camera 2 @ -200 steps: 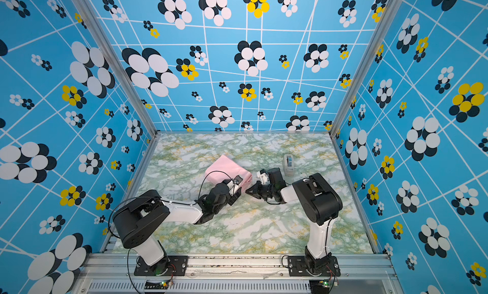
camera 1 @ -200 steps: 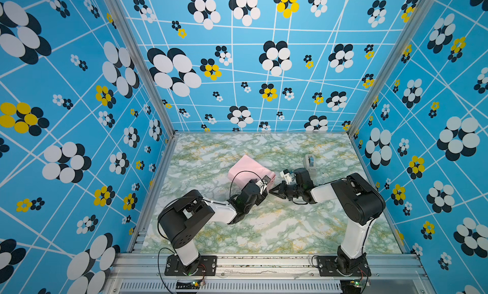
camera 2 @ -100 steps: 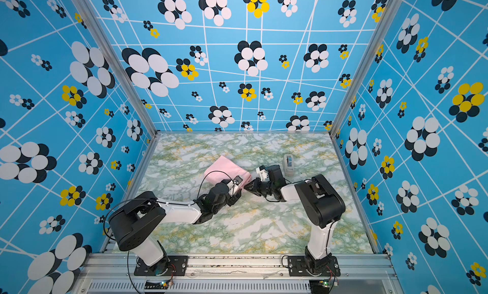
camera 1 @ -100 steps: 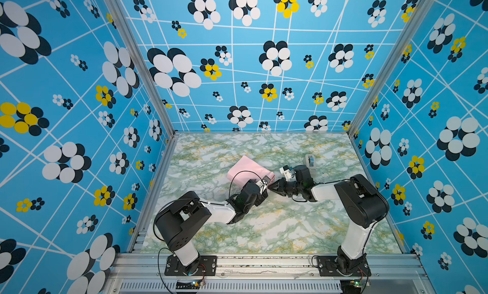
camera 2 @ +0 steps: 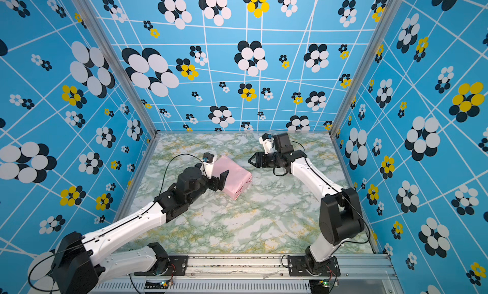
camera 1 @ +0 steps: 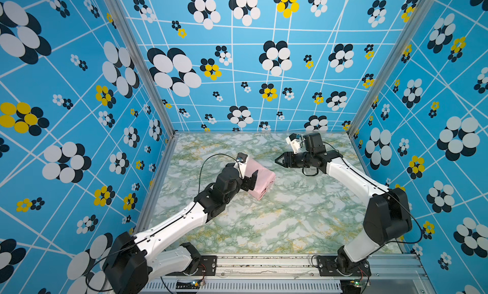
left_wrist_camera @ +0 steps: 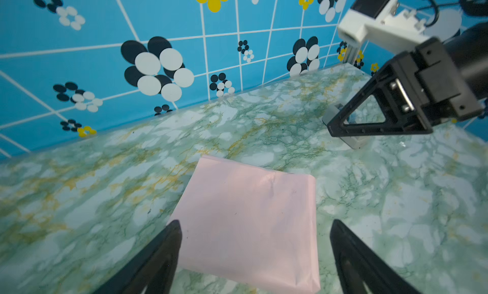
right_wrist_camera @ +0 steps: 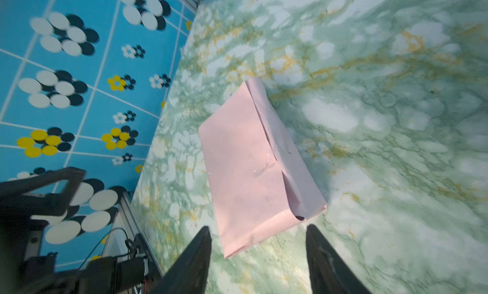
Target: Wrap the gift box in paper
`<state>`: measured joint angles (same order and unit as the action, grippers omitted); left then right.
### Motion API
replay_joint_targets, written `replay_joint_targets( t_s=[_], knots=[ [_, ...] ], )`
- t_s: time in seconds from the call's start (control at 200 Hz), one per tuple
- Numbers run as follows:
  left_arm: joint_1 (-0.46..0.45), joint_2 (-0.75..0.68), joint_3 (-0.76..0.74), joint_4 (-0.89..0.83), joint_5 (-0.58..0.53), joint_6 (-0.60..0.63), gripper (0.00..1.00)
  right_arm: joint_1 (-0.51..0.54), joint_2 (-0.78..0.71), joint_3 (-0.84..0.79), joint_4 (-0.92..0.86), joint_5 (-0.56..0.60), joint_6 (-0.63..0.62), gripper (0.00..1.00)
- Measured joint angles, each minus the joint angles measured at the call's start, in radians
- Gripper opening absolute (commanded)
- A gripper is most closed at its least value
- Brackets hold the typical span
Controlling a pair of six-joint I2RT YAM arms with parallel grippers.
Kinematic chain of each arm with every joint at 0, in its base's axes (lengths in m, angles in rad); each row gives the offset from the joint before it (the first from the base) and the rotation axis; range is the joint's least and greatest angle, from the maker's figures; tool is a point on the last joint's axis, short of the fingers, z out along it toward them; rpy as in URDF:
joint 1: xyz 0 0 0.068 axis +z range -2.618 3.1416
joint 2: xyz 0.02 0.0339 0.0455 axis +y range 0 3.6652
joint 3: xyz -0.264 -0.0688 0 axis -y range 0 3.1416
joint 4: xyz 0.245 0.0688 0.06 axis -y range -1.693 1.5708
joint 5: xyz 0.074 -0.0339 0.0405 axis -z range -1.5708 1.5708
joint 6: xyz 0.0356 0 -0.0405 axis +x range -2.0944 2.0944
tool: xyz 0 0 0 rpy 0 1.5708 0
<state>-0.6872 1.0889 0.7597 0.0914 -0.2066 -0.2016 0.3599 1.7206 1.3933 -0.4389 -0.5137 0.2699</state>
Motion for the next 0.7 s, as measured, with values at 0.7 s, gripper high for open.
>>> replay_joint_targets(
  t_s=[0.7],
  knots=[
    [0.24,0.087,-0.308,0.132,0.377,-0.671,0.89,0.124,0.158,-0.01,-0.307,-0.175,0.068,0.64]
  ],
)
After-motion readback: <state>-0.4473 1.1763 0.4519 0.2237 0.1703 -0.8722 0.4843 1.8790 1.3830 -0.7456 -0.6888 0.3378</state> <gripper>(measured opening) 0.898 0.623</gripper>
